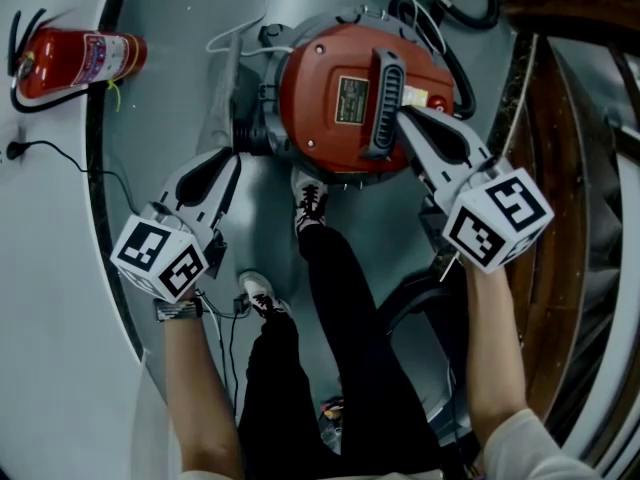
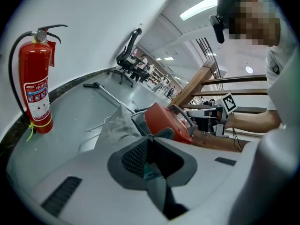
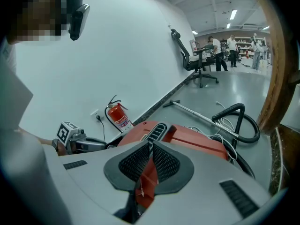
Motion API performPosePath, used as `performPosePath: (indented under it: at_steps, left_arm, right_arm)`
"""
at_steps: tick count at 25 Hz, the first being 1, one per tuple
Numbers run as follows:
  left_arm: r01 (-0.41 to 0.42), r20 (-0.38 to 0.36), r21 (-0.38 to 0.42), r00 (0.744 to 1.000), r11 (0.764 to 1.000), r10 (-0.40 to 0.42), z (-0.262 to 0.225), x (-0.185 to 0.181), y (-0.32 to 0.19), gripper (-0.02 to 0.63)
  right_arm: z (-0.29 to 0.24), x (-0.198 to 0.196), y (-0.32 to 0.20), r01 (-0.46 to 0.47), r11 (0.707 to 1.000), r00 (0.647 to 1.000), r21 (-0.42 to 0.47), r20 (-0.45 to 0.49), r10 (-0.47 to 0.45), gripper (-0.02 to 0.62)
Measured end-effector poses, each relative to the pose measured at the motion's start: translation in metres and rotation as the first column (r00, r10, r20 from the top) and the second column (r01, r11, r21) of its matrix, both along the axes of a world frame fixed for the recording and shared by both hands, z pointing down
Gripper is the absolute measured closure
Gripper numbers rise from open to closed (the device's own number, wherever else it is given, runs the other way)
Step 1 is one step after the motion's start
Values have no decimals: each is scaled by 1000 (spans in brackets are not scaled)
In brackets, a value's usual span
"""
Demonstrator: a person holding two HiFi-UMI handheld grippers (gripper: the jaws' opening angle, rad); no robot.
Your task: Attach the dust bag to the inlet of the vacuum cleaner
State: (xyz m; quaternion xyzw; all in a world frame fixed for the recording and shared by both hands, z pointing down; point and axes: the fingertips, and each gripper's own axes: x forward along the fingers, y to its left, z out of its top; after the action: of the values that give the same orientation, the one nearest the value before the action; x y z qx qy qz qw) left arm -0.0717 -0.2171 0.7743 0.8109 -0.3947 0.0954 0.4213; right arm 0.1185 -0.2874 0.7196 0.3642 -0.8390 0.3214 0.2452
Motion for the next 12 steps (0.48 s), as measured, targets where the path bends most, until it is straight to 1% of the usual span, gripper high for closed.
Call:
performPosePath:
  at_steps: [3,8,12]
  left_arm:
    - [-13,-6,1,1000,1000,13,0,2,0,575]
    - [-79,24,9,997,997,79,1,9,1,574]
    - [-100,16,6,995,995,100,1,12,3,574]
  right_arm:
    - [-1,0,0,-2,1000,1000,0,1,2,563]
    - [0,-1,0,11,1000,1000,3,-3,-11,563]
    - [-1,-1,0,14,1000,1000,3,-7,-14,563]
